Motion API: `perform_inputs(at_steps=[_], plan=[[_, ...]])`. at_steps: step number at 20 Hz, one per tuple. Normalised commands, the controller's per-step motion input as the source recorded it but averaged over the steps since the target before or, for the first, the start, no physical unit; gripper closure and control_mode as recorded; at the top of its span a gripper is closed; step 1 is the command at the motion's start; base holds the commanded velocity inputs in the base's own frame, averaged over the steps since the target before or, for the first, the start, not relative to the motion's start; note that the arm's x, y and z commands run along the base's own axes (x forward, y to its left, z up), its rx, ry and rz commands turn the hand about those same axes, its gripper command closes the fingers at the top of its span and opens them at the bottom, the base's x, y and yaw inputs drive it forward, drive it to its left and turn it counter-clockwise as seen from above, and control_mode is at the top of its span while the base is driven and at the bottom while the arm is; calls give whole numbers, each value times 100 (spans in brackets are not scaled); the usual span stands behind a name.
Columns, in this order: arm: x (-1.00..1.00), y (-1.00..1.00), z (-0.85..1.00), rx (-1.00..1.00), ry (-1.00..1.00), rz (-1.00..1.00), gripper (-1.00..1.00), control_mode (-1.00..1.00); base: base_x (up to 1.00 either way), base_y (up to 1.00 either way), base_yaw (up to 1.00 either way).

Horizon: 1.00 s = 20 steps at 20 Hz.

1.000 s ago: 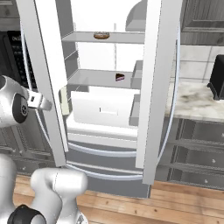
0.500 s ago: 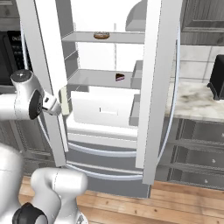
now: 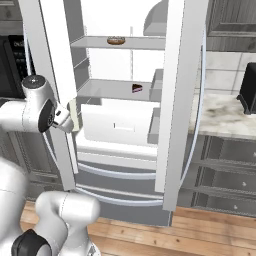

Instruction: Take the donut and cake from the fridge and place them on the empty tray on the dining counter.

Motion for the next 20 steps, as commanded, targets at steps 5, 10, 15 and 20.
perform_inputs(at_steps=[5,10,15,20], plan=[[0,0,0,0,-12,-13,100,-100,0,0,0],[0,-19,0,6,-3,-4,100,-100,0,0,0],[0,-34,2,13,0,0,100,-100,0,0,0],[8,-21,5,13,0,-2,100,-100,0,0,0]])
